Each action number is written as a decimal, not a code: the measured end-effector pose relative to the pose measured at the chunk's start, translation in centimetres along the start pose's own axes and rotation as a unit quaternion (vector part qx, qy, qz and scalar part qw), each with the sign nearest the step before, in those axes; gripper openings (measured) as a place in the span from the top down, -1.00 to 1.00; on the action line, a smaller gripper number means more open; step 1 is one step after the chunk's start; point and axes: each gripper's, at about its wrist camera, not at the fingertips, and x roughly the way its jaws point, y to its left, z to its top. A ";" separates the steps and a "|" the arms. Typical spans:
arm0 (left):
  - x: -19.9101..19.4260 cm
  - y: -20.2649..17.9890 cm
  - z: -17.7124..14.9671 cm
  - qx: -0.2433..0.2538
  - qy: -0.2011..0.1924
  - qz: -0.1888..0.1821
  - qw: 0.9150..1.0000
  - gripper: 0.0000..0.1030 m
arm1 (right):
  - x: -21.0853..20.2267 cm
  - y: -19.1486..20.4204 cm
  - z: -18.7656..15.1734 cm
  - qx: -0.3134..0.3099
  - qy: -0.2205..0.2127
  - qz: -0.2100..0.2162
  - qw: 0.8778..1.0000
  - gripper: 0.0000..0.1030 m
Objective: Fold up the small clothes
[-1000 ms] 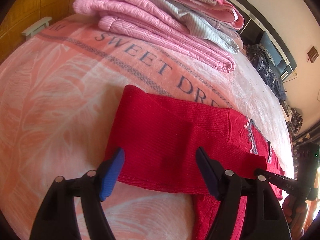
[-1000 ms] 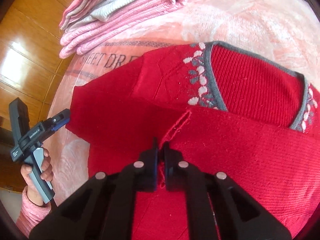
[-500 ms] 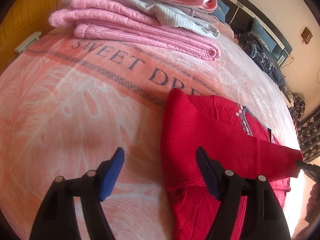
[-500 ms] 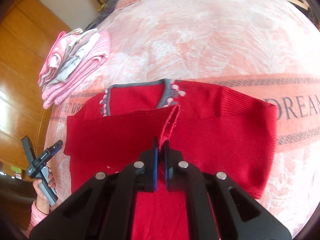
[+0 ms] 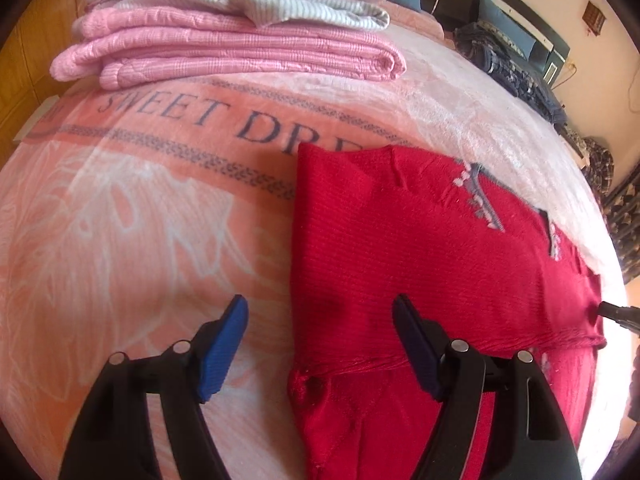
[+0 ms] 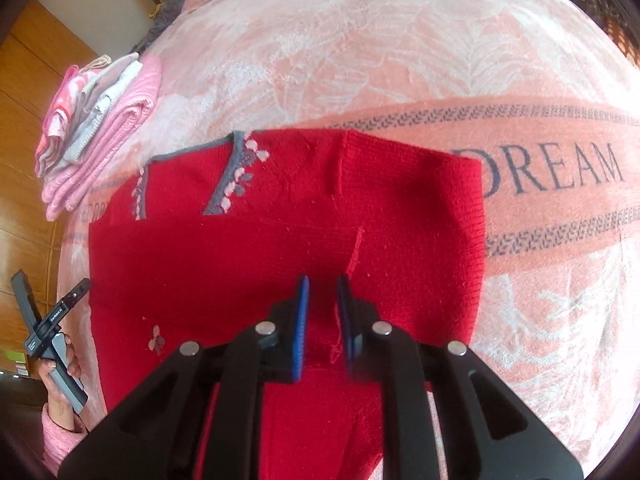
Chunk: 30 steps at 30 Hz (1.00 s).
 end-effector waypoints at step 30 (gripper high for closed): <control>-10.2 -1.2 -13.7 0.093 0.158 -0.038 0.982 -0.53 | -9.2 3.0 -18.0 -0.104 0.111 0.028 0.988 0.08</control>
